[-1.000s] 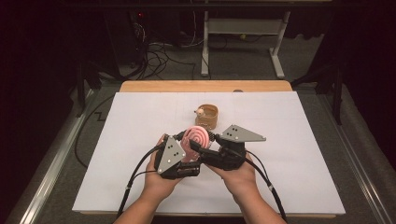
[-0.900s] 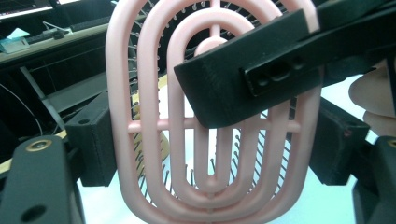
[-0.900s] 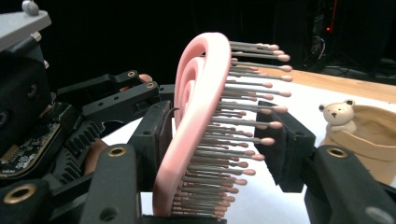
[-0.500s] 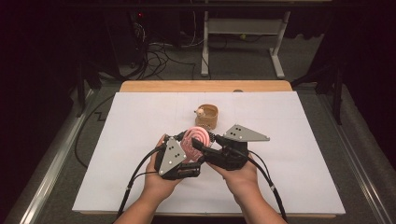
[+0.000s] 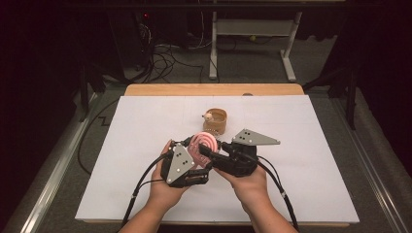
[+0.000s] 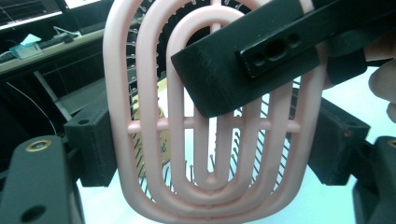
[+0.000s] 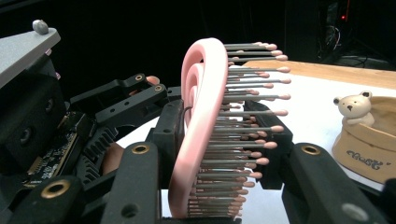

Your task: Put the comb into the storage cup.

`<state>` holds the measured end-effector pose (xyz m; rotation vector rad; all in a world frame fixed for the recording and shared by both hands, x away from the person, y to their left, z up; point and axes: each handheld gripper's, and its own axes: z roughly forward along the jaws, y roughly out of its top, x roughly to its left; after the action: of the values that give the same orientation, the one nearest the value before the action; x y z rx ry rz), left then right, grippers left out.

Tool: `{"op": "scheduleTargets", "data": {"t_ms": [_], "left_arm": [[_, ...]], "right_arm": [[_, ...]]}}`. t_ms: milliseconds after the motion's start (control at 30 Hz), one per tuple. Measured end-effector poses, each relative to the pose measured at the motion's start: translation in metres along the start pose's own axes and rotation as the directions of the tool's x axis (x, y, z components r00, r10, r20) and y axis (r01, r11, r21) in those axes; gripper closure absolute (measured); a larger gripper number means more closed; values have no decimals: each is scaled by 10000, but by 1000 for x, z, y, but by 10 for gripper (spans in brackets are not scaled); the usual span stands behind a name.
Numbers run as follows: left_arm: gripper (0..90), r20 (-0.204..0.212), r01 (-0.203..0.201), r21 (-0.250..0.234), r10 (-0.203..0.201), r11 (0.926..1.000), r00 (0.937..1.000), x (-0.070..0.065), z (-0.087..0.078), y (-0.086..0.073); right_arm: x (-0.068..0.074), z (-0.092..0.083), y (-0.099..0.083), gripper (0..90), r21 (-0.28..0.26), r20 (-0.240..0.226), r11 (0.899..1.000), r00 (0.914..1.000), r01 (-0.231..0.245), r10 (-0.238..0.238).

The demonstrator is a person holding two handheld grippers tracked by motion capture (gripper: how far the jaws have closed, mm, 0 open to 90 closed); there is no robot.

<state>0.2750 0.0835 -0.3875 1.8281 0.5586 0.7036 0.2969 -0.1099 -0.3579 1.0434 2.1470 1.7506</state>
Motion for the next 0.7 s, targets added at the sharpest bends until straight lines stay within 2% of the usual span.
{"op": "scheduleTargets", "data": {"t_ms": [267,533,700], "left_arm": [[194,-309,-110,-251,103,9996,9995,-2,-2,1],[192,-279,55,-370,-66,9993,9996,-1,-3,1],[189,-104,231,-421,-236,9988,9997,1,-2,0]], "right_arm": [[5,-2,5,635,-51,92,10000,10000,33,-33],[6,-1,6,638,-87,93,10000,10000,-4,5],[6,-1,7,639,-80,83,9999,9999,86,-85]]}}
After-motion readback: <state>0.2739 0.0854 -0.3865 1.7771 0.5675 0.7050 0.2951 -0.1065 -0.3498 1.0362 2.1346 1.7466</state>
